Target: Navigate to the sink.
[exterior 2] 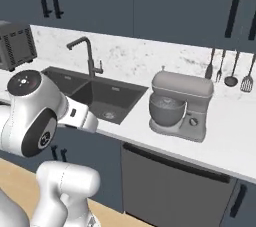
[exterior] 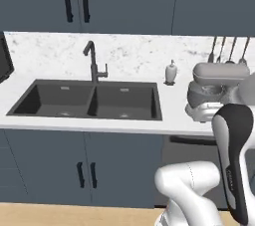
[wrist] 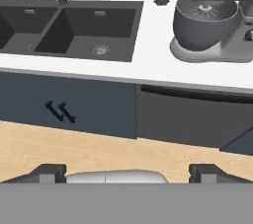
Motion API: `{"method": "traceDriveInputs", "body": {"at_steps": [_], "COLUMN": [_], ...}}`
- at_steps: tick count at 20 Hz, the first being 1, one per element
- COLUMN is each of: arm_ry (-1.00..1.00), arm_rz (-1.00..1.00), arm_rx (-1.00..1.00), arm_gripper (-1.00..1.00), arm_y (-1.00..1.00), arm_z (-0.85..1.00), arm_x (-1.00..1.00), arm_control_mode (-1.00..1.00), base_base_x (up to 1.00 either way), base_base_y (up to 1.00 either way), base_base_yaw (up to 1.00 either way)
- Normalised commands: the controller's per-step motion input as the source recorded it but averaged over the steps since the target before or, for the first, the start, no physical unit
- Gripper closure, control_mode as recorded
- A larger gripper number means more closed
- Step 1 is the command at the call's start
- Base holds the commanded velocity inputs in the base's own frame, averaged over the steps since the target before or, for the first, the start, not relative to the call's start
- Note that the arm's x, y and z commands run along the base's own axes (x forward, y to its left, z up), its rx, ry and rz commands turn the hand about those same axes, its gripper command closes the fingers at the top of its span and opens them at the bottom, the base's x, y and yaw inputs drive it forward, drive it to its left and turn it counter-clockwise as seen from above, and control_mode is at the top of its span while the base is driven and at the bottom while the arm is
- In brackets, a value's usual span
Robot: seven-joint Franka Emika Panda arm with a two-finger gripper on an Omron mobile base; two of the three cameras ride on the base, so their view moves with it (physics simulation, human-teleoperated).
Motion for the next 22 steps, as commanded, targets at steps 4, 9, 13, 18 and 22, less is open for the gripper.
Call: {"method": "traceDriveInputs", "body": {"at_steps": [4,9,13,18,22], "arm_ry": [0.00,0.00,0.00,0.00,0.00], "arm_rz": [0.00,0.00,0.00,0.00,0.00], "arm_rx": [0.00,0.00,0.00,0.00,0.00], "arm_gripper": [-1.00,-1.00,-1.00,-1.00,-1.00], "arm_y": [0.00,0.00,0.00,0.00,0.00], "arm_z": [0.00,0.00,0.00,0.00,0.00], "arm_x": [0.00,0.00,0.00,0.00,0.00], "arm_control_mode": [1.00,1.00,1.00,1.00,1.00], "base_base_x": [0.00,0.54,1.00,1.00,1.00], "base_base_y": [1.00,1.00,0.96,0.42,-0.07], "base_base_yaw": [0.00,-0.10,-0.26,-0.35,-0.29]}}
